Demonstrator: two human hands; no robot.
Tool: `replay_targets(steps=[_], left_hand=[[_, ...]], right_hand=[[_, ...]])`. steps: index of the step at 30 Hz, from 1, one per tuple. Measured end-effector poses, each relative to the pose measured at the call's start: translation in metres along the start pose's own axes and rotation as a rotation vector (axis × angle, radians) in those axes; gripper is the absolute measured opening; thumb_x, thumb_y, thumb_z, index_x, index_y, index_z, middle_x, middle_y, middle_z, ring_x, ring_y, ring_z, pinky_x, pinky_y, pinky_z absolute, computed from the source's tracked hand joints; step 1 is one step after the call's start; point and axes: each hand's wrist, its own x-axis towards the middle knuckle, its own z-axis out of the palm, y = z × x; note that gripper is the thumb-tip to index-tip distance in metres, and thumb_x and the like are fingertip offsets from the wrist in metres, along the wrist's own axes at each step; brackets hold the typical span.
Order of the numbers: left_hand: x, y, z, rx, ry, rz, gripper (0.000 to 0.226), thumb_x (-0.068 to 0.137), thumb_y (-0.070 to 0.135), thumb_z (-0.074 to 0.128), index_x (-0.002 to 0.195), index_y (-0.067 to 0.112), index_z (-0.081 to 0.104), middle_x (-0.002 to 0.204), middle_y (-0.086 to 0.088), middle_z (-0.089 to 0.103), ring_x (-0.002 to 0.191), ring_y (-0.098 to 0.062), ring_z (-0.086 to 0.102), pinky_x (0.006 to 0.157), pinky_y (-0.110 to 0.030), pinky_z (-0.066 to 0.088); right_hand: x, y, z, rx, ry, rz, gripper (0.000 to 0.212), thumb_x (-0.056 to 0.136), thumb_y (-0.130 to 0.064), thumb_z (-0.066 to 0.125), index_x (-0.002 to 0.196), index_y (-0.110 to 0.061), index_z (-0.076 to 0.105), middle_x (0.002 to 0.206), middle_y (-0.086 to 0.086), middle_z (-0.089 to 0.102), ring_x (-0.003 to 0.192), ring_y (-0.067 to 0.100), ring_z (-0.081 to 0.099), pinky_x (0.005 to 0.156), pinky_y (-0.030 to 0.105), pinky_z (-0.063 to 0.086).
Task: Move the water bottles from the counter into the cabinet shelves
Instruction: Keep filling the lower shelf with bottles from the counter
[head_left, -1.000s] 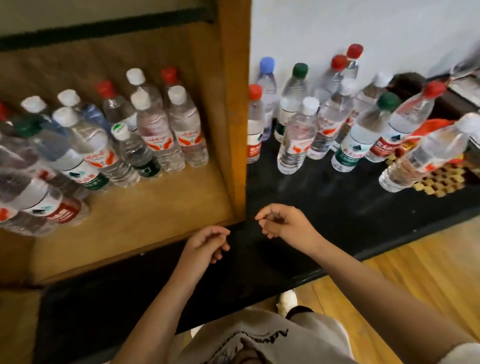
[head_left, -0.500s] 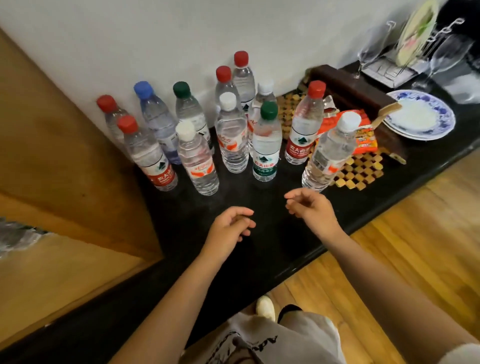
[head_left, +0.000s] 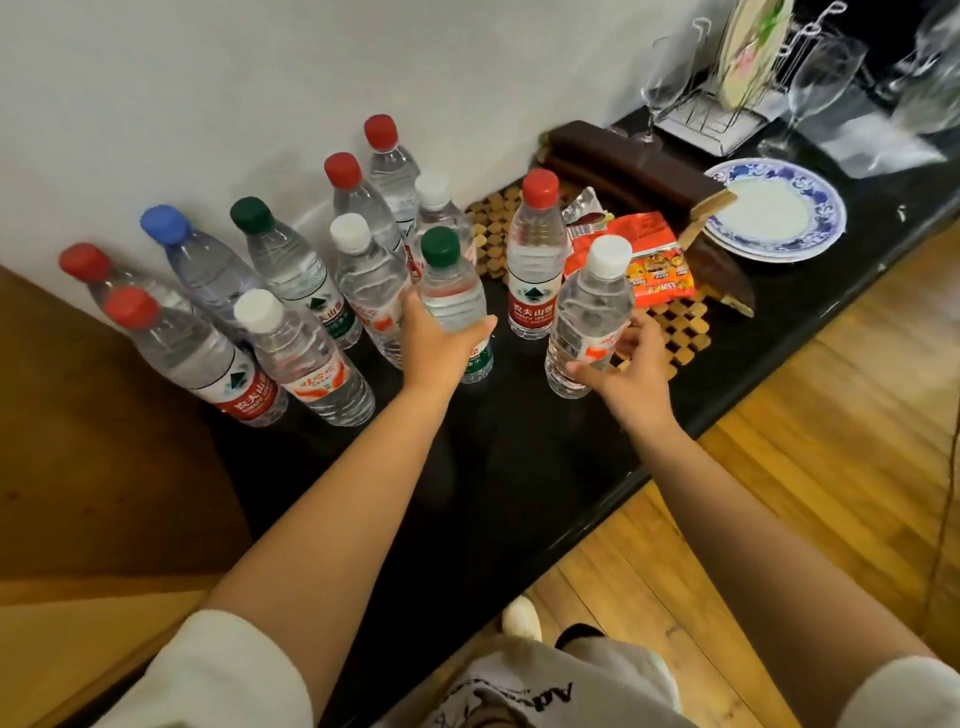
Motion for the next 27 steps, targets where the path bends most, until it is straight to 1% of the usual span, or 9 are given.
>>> replay_targets(steps=[3, 5, 7, 10, 13, 17, 20, 24, 27], left_hand=[[0.007, -0.002, 0.003, 0.002, 0.002, -0.007, 0.079, 0.065, 0.013, 0.083, 0.129, 0.007, 0.038, 0.125, -0.008, 0.055, 0.116, -0.022, 0.053, 0.102, -0.038, 0.043], [0.01, -0.003, 0.003, -0.004, 0.004, 0.0, 0.075, 0.066, 0.015, 0.082, 0.128, 0.007, 0.04, 0.124, -0.007, 0.056, 0.115, -0.021, 0.055, 0.1, -0.035, 0.044], [0.012, -0.005, 0.002, 0.008, 0.003, 0.012, 0.072, 0.069, 0.017, 0.08, 0.127, 0.006, 0.04, 0.123, -0.006, 0.057, 0.114, -0.021, 0.055, 0.095, -0.03, 0.043], [0.012, -0.007, 0.0, 0.041, -0.033, 0.022, 0.073, 0.072, 0.02, 0.078, 0.13, 0.006, 0.037, 0.128, -0.008, 0.054, 0.119, -0.021, 0.052, 0.1, -0.033, 0.042], [0.006, -0.006, -0.004, 0.05, -0.067, 0.059, 0.073, 0.073, 0.018, 0.078, 0.131, 0.006, 0.036, 0.126, -0.005, 0.054, 0.116, -0.017, 0.052, 0.1, -0.031, 0.042], [-0.01, -0.012, -0.017, 0.058, -0.158, 0.083, 0.064, 0.074, 0.02, 0.077, 0.127, 0.006, 0.044, 0.124, -0.004, 0.057, 0.114, -0.015, 0.054, 0.1, -0.032, 0.044], [-0.032, -0.019, -0.029, 0.065, -0.194, 0.053, 0.068, 0.073, 0.026, 0.077, 0.129, 0.016, 0.039, 0.122, 0.006, 0.056, 0.112, -0.009, 0.053, 0.093, -0.021, 0.042], [-0.069, -0.029, -0.051, 0.083, -0.24, 0.044, 0.074, 0.071, 0.029, 0.077, 0.131, 0.018, 0.035, 0.125, 0.003, 0.056, 0.115, -0.011, 0.054, 0.097, -0.028, 0.043], [-0.098, -0.039, -0.075, 0.078, -0.257, 0.028, 0.071, 0.069, 0.03, 0.078, 0.127, 0.021, 0.038, 0.11, 0.016, 0.058, 0.102, 0.002, 0.056, 0.085, -0.013, 0.041]], right_hand=[[0.013, -0.007, -0.003, 0.057, -0.098, -0.078, 0.084, 0.06, -0.008, 0.083, 0.127, -0.029, 0.036, 0.123, -0.013, 0.047, 0.118, 0.008, 0.042, 0.098, 0.027, 0.035], [0.019, -0.008, -0.003, 0.079, -0.17, -0.081, 0.084, 0.06, -0.003, 0.081, 0.125, -0.029, 0.036, 0.115, -0.018, 0.048, 0.113, 0.005, 0.045, 0.093, 0.023, 0.036], [0.021, -0.007, -0.002, 0.065, -0.203, -0.044, 0.086, 0.06, -0.003, 0.081, 0.131, -0.023, 0.036, 0.117, -0.013, 0.051, 0.111, 0.007, 0.048, 0.092, 0.024, 0.038], [0.021, -0.006, -0.004, 0.027, -0.202, -0.037, 0.087, 0.06, -0.008, 0.082, 0.133, -0.021, 0.036, 0.118, -0.01, 0.054, 0.11, 0.008, 0.051, 0.088, 0.023, 0.039], [0.019, -0.007, -0.005, -0.013, -0.208, -0.052, 0.088, 0.061, -0.011, 0.082, 0.135, -0.019, 0.036, 0.125, -0.005, 0.054, 0.114, 0.012, 0.051, 0.094, 0.028, 0.04], [0.005, -0.008, -0.004, -0.086, -0.193, -0.06, 0.085, 0.06, -0.017, 0.084, 0.131, -0.023, 0.038, 0.116, -0.013, 0.052, 0.107, 0.007, 0.049, 0.088, 0.024, 0.036], [-0.016, -0.008, -0.001, -0.121, -0.242, -0.069, 0.083, 0.059, -0.02, 0.084, 0.129, -0.023, 0.04, 0.114, -0.014, 0.053, 0.105, 0.006, 0.051, 0.085, 0.019, 0.037], [-0.054, -0.01, 0.011, -0.246, -0.333, -0.089, 0.085, 0.055, -0.033, 0.086, 0.128, -0.024, 0.043, 0.118, -0.009, 0.059, 0.106, 0.008, 0.054, 0.088, 0.02, 0.038], [-0.084, -0.015, 0.023, -0.339, -0.435, -0.114, 0.09, 0.052, -0.038, 0.086, 0.129, -0.024, 0.042, 0.118, -0.01, 0.058, 0.104, 0.006, 0.052, 0.089, 0.021, 0.036]])
